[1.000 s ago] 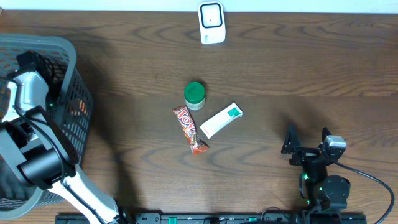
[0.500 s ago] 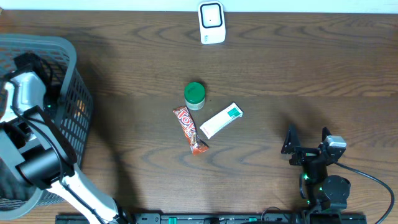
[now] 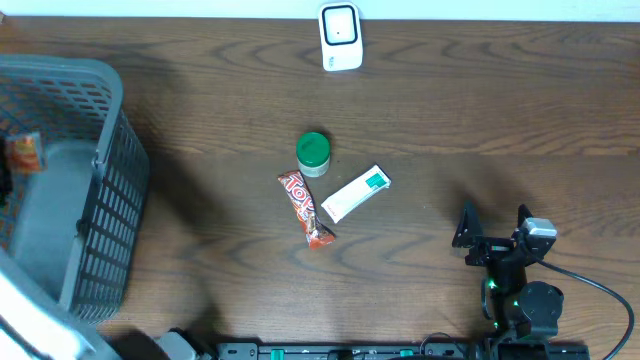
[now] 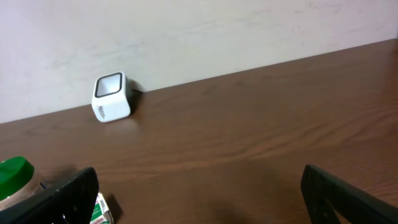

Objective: Scan the item barcode
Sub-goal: 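Carry the orange box toward the scanner with the left gripper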

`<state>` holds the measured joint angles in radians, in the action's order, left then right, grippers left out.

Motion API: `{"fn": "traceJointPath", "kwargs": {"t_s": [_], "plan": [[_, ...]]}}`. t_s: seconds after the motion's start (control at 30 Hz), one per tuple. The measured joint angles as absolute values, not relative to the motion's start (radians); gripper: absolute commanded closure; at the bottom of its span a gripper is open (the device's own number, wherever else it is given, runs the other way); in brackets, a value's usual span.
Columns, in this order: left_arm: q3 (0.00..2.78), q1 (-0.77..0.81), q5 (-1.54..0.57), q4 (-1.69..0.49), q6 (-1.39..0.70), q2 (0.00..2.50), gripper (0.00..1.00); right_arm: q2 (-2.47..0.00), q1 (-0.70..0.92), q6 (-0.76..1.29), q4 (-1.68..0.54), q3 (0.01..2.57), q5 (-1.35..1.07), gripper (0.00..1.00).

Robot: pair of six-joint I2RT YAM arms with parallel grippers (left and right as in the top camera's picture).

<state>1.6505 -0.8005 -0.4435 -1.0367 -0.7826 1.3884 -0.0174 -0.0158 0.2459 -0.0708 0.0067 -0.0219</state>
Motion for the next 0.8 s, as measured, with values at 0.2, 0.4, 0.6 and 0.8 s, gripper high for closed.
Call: {"fn": "traceJointPath", "kwargs": {"t_s": [0.2, 0.4, 0.6, 0.8], "plan": [[1.649, -0.474, -0.530, -1.139, -0.688, 1.173, 0.68, -0.017, -0.016, 0.246, -0.070, 0.007, -0.022, 0.01], [1.585, 0.006, -0.335, -1.129, -0.847, 1.137, 0.68, -0.017, -0.016, 0.246, -0.070, 0.007, -0.022, 0.01], [1.477, 0.387, -0.070, -1.002, -1.122, 1.217, 0.68, -0.017, -0.016, 0.246, -0.071, 0.007, -0.022, 0.01], [1.440, 0.607, 0.055, -0.815, -1.331, 1.425, 0.68, -0.018, -0.016, 0.246, -0.071, 0.007, -0.022, 0.01]]}}
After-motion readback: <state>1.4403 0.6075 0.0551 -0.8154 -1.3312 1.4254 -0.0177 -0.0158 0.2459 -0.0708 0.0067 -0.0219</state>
